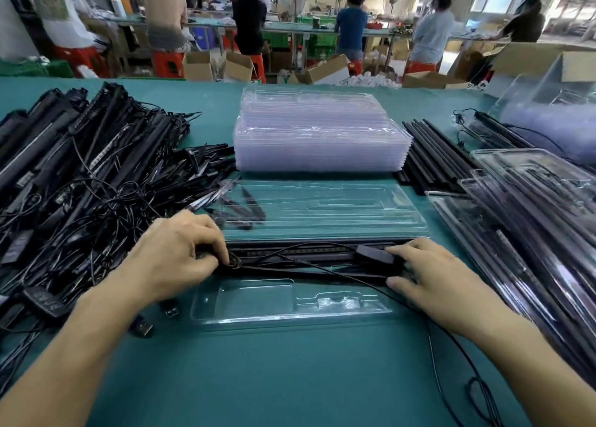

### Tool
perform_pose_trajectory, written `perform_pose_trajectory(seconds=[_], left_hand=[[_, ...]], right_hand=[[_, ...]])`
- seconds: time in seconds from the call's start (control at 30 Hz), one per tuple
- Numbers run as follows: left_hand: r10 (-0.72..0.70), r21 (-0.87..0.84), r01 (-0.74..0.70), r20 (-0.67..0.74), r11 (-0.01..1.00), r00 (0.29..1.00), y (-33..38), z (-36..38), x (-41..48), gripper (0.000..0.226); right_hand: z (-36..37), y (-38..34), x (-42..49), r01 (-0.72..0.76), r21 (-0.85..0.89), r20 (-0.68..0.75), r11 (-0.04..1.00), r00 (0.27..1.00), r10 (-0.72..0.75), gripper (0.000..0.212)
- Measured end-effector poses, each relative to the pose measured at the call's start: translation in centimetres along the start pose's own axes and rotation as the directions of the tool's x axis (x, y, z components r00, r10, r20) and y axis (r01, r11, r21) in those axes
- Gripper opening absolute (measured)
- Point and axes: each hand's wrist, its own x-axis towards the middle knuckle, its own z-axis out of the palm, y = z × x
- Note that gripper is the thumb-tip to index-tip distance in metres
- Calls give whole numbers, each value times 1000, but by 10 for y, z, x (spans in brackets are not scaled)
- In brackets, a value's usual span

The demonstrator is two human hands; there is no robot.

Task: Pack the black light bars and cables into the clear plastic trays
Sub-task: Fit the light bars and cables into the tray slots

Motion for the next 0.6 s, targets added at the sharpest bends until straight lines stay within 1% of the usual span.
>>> perform_pose_trajectory(seconds=[0.07, 0.13, 0.17, 0.23, 0.3, 0.37, 0.4, 0.43, 0.5, 0.53, 0.6], left_hand=[[-62, 51, 60, 31, 997, 998, 6, 0, -2, 16], [-89, 103, 88, 3, 991, 996, 13, 3, -1, 26], [-79, 137, 83, -34, 987, 996, 17, 6, 0, 30], [-39, 192, 56, -91, 980, 995, 28, 11, 1, 36], [19, 215, 5, -108, 977, 994, 39, 17, 2, 39], [81, 224, -59, -92, 973, 992, 49, 23, 2, 39], [126, 230, -104, -84, 968, 988, 54, 27, 2, 35], [175, 226, -154, -75, 962, 982, 58, 33, 1, 31], [241, 185, -232, -30, 955, 970, 64, 43, -1, 24], [249, 160, -247, 4, 956, 968, 67, 48, 0, 23], [245, 130, -252, 68, 959, 967, 70, 56, 0, 25]], right_hand=[[1, -1, 0, 26, 13, -24, 1000, 999, -26, 45], [1, -2, 1, 26, 48, -46, 999, 999, -24, 41], [2, -3, 1, 19, 71, -54, 997, 998, -15, 41], [2, -6, 3, 19, 102, -74, 995, 997, -11, 37], [4, -9, 3, 27, 107, -114, 994, 993, -15, 30], [5, -13, 2, 53, 106, -208, 993, 978, -30, 27], [4, -15, 1, 79, 133, -274, 988, 961, -40, 27], [1, -17, -2, 122, 195, -352, 973, 935, -47, 28], [-5, -22, -9, 263, 339, -498, 903, 865, -65, 30], [-7, -26, -14, 348, 375, -541, 859, 835, -102, 31], [-5, -35, -23, 477, 382, -546, 791, 807, -223, 30]])
